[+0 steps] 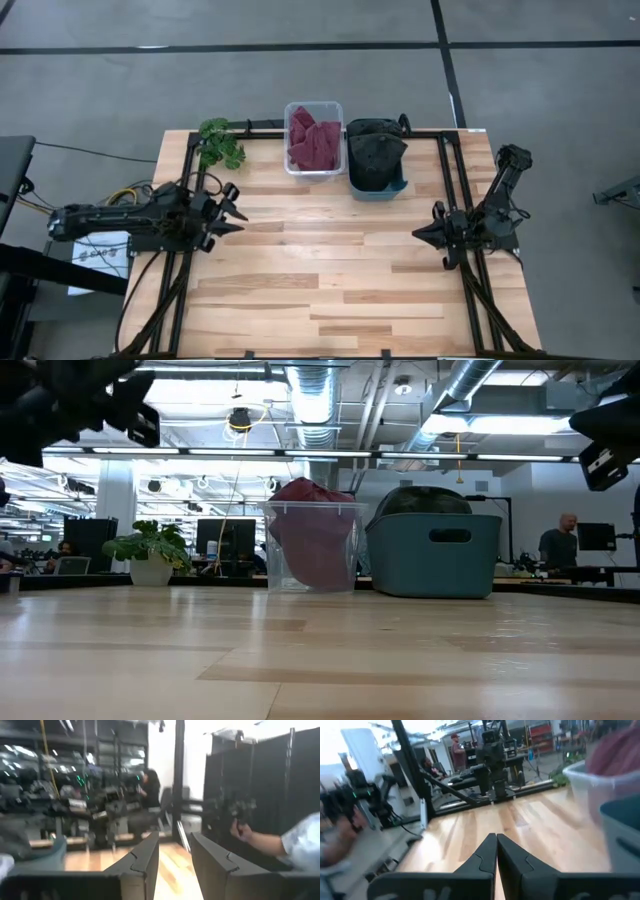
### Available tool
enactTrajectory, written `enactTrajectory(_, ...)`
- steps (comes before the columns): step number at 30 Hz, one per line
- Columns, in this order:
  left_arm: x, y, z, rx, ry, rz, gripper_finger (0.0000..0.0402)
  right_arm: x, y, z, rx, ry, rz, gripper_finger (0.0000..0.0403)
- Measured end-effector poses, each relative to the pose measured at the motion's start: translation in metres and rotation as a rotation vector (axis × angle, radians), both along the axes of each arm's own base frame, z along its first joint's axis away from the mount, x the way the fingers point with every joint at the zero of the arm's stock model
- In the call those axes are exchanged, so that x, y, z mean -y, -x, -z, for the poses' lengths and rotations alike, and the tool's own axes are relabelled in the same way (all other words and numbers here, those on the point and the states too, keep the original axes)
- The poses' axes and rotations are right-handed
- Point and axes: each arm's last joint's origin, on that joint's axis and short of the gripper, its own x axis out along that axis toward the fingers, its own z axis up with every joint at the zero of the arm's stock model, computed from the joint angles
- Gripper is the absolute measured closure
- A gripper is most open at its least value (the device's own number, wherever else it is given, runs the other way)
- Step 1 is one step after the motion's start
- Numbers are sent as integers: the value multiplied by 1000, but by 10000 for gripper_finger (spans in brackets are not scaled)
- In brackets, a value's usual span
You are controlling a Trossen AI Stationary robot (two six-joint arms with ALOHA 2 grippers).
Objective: Pick & Place hat
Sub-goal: Return to Home Position
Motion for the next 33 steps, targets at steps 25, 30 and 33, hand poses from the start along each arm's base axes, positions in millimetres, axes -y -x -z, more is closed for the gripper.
enactTrajectory(25,-12,7,1,-55,22,110,292,0,0,0,-5,-139,3,399)
enactTrajectory(30,0,8,-2,-30,11,208,292,0,0,1,-5,-139,3,399)
enactTrajectory(33,6,10,-3,-19,7,267,292,0,0,1,-5,-138,3,399)
